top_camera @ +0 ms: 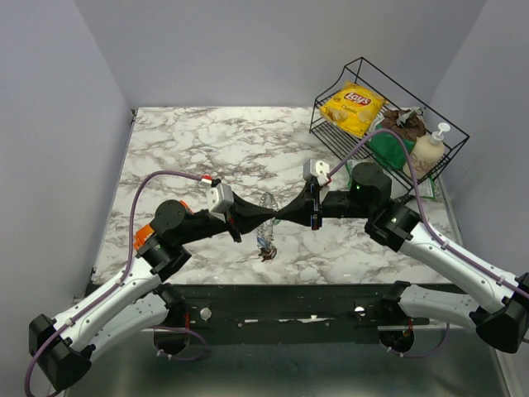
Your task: Put the keys on the keyring
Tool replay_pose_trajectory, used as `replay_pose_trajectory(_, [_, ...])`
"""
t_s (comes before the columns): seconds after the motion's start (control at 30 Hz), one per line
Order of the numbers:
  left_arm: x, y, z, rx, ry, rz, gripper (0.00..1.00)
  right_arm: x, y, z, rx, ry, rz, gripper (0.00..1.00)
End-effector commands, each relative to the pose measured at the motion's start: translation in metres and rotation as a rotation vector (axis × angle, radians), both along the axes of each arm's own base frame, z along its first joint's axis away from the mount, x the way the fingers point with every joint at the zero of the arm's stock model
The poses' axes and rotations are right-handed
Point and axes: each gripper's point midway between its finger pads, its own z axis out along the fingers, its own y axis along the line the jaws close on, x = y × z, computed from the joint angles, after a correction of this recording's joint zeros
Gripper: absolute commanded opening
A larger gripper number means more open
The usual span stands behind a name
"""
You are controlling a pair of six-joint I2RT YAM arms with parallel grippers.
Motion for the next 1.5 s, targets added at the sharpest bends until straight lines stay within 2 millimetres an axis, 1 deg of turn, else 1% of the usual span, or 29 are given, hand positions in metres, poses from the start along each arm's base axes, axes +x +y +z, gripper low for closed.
replay_pose_trajectory(0.0, [-0.009,0.005,0.049,-0.128,-0.117,-0.007,0.00,-0.002,0.003,-0.024,-0.052,0.043,-0.017,0.01])
replay_pose_trajectory(0.33, [-0.009,0.006,0.050,-0.132,-0.121,-0.003,0.00,-0.014,0.008,-0.029,-0.051,0.033,0.027,0.02])
replay_pose_trajectory(0.43, [-0.008,0.005,0.049,-0.131,-0.122,0.000,0.00,-0.018,0.010,-0.030,-0.053,0.029,0.047,0.09])
replay_pose_trajectory(0.47, [-0.008,0.005,0.049,-0.130,-0.123,0.002,0.00,-0.020,0.010,-0.031,-0.053,0.028,0.055,0.14])
replay_pose_trajectory(0.53, [-0.007,0.006,0.049,-0.129,-0.128,0.010,0.00,-0.022,0.009,-0.030,-0.051,0.023,0.063,0.19])
replay_pose_trajectory(0.57, [-0.006,0.006,0.048,-0.124,-0.125,0.014,0.00,-0.023,0.007,-0.029,-0.048,0.016,0.065,0.24])
replay_pose_trajectory(0.63, [-0.006,0.008,0.048,-0.122,-0.132,0.024,0.00,-0.024,0.005,-0.028,-0.044,0.005,0.063,0.29])
replay_pose_trajectory(0.67, [-0.005,0.008,0.046,-0.116,-0.132,0.027,0.00,-0.024,0.004,-0.028,-0.044,-0.003,0.059,0.33])
replay_pose_trajectory(0.73, [-0.005,0.009,0.047,-0.114,-0.137,0.035,0.00,-0.025,0.001,-0.025,-0.040,-0.015,0.054,0.37])
replay_pose_trajectory(0.77, [-0.004,0.010,0.046,-0.110,-0.134,0.038,0.00,-0.026,0.000,-0.024,-0.037,-0.023,0.053,0.42])
replay_pose_trajectory(0.83, [-0.003,0.010,0.045,-0.109,-0.132,0.048,0.00,-0.028,-0.003,-0.020,-0.028,-0.034,0.053,0.46])
replay_pose_trajectory(0.87, [-0.003,0.010,0.045,-0.110,-0.133,0.048,0.00,-0.030,-0.003,-0.019,-0.026,-0.037,0.062,0.53])
replay_pose_trajectory(0.97, [-0.002,0.010,0.045,-0.115,-0.129,0.047,0.00,-0.033,-0.003,-0.015,-0.017,-0.038,0.077,0.64])
replay_pose_trajectory(1.07, [-0.002,0.009,0.045,-0.115,-0.127,0.045,0.00,-0.032,-0.004,-0.016,-0.019,-0.040,0.068,0.70])
replay_pose_trajectory(1.23, [-0.004,0.011,0.046,-0.113,-0.138,0.047,0.00,-0.023,-0.014,-0.015,-0.018,-0.074,-0.021,0.72])
replay_pose_trajectory(1.27, [-0.004,0.011,0.046,-0.113,-0.138,0.046,0.00,-0.021,-0.017,-0.014,-0.015,-0.081,-0.038,0.74])
replay_pose_trajectory(1.37, [-0.006,0.011,0.045,-0.110,-0.140,0.036,0.00,-0.019,-0.026,-0.004,0.010,-0.123,-0.087,0.78])
replay_pose_trajectory(1.47, [-0.009,0.010,0.044,-0.107,-0.141,0.023,0.00,-0.019,-0.033,0.011,0.044,-0.162,-0.110,0.79])
